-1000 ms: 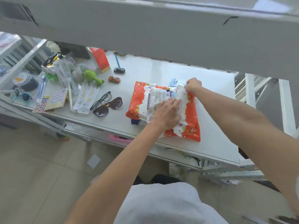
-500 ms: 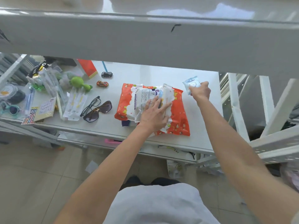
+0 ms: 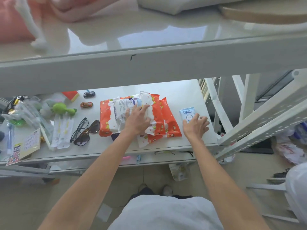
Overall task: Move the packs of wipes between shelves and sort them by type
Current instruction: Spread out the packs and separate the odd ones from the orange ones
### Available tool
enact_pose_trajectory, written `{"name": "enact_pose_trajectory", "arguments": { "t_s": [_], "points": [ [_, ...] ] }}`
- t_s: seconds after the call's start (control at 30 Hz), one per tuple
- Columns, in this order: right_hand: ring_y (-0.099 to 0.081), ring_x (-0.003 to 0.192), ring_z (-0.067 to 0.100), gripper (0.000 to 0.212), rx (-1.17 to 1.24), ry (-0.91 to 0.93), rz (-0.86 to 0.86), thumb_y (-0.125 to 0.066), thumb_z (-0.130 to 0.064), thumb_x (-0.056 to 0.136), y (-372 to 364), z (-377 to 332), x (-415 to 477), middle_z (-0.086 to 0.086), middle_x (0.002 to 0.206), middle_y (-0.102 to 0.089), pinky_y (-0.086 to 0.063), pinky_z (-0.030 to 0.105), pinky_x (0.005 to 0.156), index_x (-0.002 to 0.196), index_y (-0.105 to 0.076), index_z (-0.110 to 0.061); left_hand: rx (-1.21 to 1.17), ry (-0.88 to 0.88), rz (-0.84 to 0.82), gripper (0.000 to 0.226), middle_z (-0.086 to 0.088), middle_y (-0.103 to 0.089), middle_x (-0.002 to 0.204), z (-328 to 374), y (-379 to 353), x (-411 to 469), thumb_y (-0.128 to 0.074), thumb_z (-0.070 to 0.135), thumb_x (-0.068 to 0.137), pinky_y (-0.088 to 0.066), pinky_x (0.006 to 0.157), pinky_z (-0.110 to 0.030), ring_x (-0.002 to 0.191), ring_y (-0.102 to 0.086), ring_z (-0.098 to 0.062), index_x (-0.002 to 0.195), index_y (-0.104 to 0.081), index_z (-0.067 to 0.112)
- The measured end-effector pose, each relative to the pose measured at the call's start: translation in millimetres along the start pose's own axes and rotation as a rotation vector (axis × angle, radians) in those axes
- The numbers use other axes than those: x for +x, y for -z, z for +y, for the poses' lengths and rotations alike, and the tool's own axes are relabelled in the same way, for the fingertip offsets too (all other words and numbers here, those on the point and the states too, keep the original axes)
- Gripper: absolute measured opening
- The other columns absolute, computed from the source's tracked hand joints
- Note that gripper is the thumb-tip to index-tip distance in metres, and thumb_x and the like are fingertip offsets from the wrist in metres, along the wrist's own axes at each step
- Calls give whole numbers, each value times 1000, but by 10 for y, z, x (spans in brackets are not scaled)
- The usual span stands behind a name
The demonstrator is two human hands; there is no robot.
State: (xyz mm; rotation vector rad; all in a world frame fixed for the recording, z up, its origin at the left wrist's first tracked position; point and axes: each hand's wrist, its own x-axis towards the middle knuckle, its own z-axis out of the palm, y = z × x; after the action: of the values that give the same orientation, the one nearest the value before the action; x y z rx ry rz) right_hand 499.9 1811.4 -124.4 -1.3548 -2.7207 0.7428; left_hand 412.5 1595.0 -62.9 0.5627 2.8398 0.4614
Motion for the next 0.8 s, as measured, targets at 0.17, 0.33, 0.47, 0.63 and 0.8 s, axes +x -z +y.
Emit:
{"name": "enact_pose_trajectory", "arguments": {
  "t_s": [0.17, 0.33, 0.47, 0.63, 0.8],
  "points": [
    [-47, 129, 40, 46, 109, 215, 11, -60, -37, 99, -11, -358, -239, 19, 141, -50, -42, 49, 102, 136, -58, -9, 57, 49, 111, 29, -15, -67, 118, -112, 221, 351, -52, 15, 93, -40, 101, -47, 118, -57, -35, 119, -62, 7],
    [-39, 144, 34, 69, 191, 436, -234, -53, -60, 99, -136, -769, -548, 13, 157, -42, -34, 51, 117, 153, -45, -19, 294, 23, -218, 12, -8, -63, 105, 3, 336, 694, -54, 18, 83, -32, 105, -47, 123, -48, -33, 94, -54, 16],
    [-8, 158, 40, 106, 6, 378, -338, -49, -83, 85, -216, -850, -629, 15, 172, -7, -16, 61, 124, 165, -14, -24, 322, 34, -300, 12, -11, -62, 112, 20, 368, 855, -56, 18, 84, -28, 112, -54, 128, -44, -36, 96, -56, 15],
    [-7, 157, 42, 113, 51, 316, -334, -60, -76, 83, -251, -884, -683, 18, 172, -3, -17, 62, 123, 165, -4, -22, 85, 59, -257, 16, -13, -61, 106, 40, 365, 878, -61, 17, 86, -35, 108, -52, 114, -52, -34, 97, -50, 13],
    [-14, 154, 42, 106, 61, 326, -288, -65, -68, 81, -182, -925, -641, 22, 166, -14, -21, 60, 122, 160, -18, -16, -294, 205, 4, 29, -11, -59, 103, 33, 672, 694, -59, 14, 84, -54, 90, -41, 97, -60, -30, 110, -61, 3]
  ]
}}
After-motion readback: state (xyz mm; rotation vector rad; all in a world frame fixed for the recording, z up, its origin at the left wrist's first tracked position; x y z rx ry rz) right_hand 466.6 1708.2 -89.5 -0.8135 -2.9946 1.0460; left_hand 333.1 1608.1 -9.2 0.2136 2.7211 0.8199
